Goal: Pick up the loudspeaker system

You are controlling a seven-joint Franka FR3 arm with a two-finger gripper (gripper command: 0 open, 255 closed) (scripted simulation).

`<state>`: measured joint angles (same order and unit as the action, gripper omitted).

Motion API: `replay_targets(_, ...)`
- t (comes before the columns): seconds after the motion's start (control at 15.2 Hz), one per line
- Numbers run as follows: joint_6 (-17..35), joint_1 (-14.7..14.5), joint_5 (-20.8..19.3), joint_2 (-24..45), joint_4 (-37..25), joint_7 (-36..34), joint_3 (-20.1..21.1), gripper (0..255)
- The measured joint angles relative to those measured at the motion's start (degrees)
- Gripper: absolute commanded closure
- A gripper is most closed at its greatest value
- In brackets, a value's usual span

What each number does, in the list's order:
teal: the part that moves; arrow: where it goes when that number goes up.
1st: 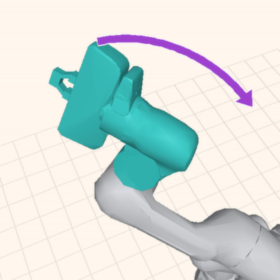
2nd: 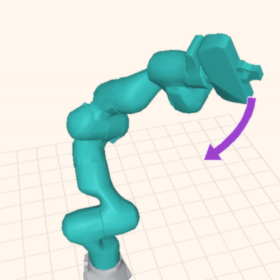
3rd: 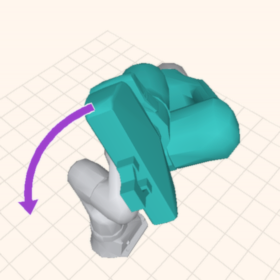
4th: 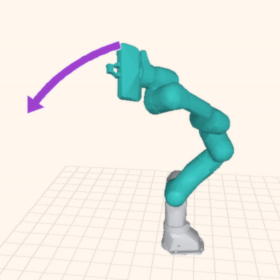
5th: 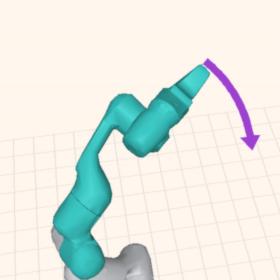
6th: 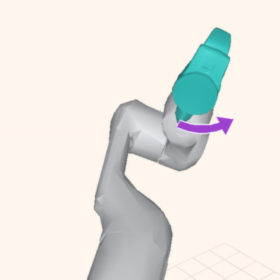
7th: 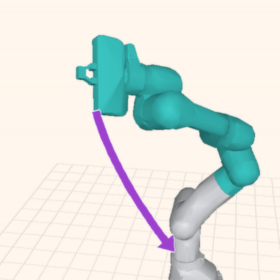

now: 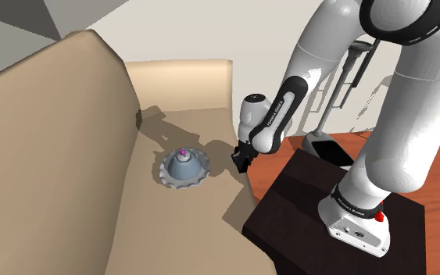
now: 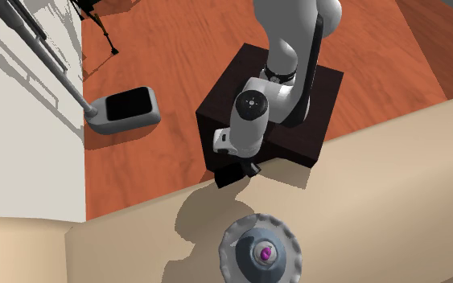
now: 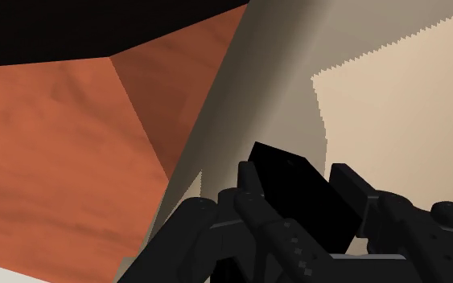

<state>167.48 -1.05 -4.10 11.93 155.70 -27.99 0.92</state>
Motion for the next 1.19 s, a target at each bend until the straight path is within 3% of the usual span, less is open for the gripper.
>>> replay_targets(0.26,-1.20,0.17,0.28,-1.44,0.23,0.25,0.21,255)
replay_targets(1.19,-13.65,0.47,2.73,-14.87,1.17,2.21,1.02,255)
